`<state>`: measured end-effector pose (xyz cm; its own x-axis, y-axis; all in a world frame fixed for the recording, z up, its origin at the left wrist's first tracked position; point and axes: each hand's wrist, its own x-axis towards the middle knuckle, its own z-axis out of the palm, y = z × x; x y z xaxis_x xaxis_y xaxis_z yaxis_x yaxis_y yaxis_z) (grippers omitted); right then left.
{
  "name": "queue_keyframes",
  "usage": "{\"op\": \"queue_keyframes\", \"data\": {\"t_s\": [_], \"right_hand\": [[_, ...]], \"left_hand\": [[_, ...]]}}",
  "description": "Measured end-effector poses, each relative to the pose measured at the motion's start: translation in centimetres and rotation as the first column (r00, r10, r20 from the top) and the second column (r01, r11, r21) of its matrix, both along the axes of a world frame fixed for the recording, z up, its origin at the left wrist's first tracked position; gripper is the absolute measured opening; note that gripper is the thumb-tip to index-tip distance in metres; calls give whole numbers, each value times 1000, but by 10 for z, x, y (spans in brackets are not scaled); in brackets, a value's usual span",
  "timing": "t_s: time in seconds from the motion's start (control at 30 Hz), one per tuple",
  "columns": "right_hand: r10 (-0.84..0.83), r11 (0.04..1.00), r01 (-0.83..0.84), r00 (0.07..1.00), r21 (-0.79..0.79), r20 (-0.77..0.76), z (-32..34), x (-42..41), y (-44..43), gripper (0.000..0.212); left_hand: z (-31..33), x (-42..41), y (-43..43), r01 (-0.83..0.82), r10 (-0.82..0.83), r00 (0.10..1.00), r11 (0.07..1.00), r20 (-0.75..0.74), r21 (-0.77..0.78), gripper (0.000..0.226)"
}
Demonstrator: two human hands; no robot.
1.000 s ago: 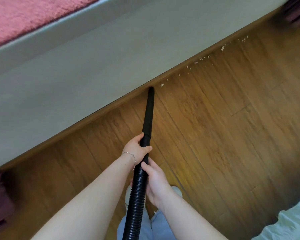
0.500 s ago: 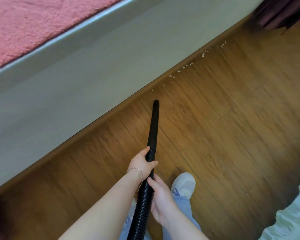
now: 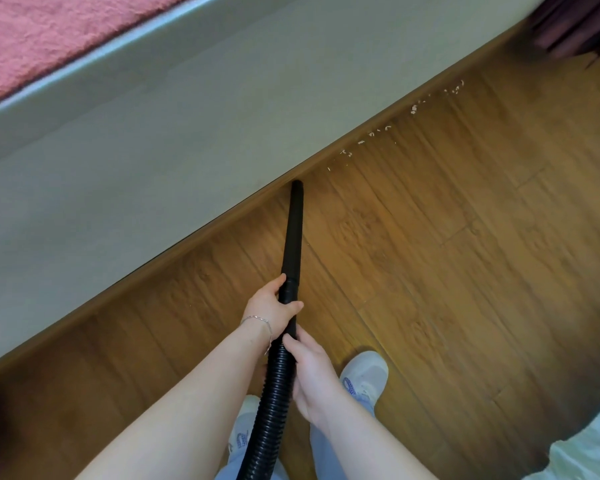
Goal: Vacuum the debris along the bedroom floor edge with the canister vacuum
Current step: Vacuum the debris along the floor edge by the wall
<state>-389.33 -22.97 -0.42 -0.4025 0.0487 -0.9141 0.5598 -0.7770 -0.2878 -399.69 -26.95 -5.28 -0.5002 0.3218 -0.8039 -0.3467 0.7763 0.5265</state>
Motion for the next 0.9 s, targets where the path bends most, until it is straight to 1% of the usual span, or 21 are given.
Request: {"op": "queue_keyframes", "data": {"t_s": [0.27,0.43,0.63,0.9], "right_hand": [[-25,1000,25,999,0,29,-8,-2,21,38],[-97,995,98,995,-32,29,-12,1,38,35],[-76,997,77,996,-24,42,-16,7,53,34],[-95,995,95,995,-26,26,-22,10,78,37]], "left_hand": [[-1,-1,26,-5,5,1000,1000,-5,12,68],[-1,-1,46,11,-11,1000,999,-3,30,68],[-3,5,62,5,-6,1000,1000,19,29,69],[-4,6,88,28,-29,999,999,24,40,70]]}}
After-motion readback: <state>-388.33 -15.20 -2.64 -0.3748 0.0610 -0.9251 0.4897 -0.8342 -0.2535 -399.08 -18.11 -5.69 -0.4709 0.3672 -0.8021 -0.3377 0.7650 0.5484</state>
